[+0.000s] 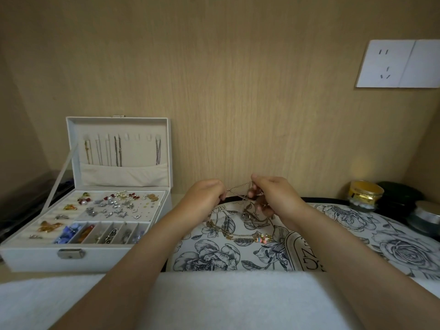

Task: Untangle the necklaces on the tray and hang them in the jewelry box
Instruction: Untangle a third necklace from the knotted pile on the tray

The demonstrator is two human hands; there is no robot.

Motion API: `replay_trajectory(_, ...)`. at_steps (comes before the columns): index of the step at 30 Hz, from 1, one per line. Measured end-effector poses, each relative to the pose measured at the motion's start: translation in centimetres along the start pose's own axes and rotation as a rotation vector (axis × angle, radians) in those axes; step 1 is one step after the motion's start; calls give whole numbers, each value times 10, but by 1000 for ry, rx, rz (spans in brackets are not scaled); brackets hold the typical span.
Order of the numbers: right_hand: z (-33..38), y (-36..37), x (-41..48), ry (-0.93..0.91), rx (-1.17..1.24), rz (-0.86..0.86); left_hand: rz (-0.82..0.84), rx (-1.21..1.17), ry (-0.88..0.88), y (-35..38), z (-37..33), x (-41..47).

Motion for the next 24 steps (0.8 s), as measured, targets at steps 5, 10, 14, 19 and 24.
replay_trajectory(5, 5, 3, -2, -9, 11, 18, 4, 167, 82, -2, -12, -3)
replay_trajectory(10, 10, 6, -2, -57, 103, 117, 73, 53, 74, -2, -7, -1)
replay_trajectory(14, 11, 8, -2, -75, 109, 177, 53, 162, 67, -7, -13, -6)
replay_trajectory(19, 11, 17, -6, -76, 30, 192, -3, 275, 117, -8, -20, -7)
replay_trajectory(24, 12, 18, -9, -85, -28, 187, -12, 238, 193, -9, -28, -5)
Point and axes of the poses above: each hand's wrist, its own x-axis towards the middle knuckle, its own y-axis out of the palm, z = x × y, the point moved 8 cm from there along x, towards the middle knuckle, and after that the axes turned 7 degrees about z, right-handed, at the moved point
